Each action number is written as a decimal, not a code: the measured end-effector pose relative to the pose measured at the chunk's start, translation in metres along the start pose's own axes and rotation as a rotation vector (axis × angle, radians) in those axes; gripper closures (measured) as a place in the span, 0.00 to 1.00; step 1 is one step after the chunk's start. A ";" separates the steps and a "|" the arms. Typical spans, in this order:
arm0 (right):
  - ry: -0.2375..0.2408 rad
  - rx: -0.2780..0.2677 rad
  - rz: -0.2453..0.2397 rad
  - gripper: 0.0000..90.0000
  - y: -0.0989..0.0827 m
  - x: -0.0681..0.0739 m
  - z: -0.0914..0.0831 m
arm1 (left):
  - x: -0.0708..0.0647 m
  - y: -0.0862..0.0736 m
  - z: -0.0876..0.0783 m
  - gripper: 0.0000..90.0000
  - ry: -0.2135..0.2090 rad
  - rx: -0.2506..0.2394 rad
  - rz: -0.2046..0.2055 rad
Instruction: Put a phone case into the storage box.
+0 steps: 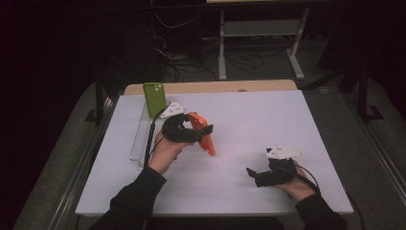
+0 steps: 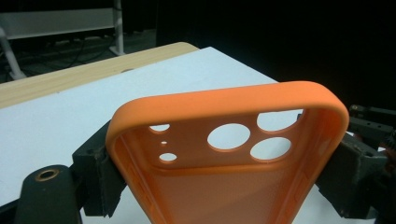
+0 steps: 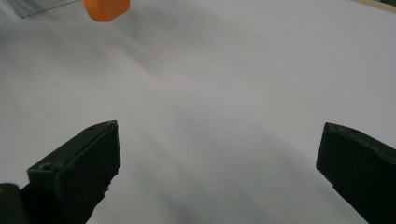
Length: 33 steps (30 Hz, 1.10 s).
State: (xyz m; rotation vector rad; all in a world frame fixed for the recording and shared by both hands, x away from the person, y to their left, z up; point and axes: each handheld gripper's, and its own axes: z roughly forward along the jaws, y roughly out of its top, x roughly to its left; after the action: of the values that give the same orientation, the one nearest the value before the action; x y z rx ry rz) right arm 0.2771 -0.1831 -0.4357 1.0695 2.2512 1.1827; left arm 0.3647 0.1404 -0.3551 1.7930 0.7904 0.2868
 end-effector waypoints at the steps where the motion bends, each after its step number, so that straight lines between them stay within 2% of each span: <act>1: 0.000 0.000 0.004 0.00 0.000 -0.001 0.000 | 0.001 0.001 -0.001 0.17 0.010 0.000 -0.003; 7: 0.001 0.004 0.007 0.00 0.000 0.000 0.001 | 0.014 0.018 -0.011 0.17 0.050 -0.026 -0.011; 13: 0.001 -0.005 0.004 0.00 0.001 -0.001 0.001 | 0.030 0.038 -0.021 0.16 0.096 -0.041 0.003; 21: 0.006 -0.003 0.008 0.00 0.001 -0.001 0.002 | 0.058 0.057 -0.033 0.16 0.210 -0.050 0.023; 25: 0.005 -0.008 0.017 0.00 0.001 -0.001 0.001 | 0.067 0.064 -0.036 0.16 0.257 -0.058 0.024; 26: 0.003 -0.010 0.005 0.00 0.001 -0.002 0.001 | 0.069 0.065 -0.036 0.16 0.272 -0.060 0.031; 28: 0.002 -0.011 0.004 0.00 0.001 -0.002 0.001 | 0.072 0.069 -0.038 0.16 0.317 -0.052 0.058; 33: 0.004 -0.011 0.005 0.00 0.001 -0.002 0.000 | 0.084 0.076 -0.038 0.16 0.430 -0.040 0.071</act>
State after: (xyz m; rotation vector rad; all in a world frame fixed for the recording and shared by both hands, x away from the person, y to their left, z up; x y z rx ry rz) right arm 0.2791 -0.1838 -0.4349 1.0703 2.2436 1.1996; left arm 0.4351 0.2097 -0.2869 1.7457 1.0112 0.7477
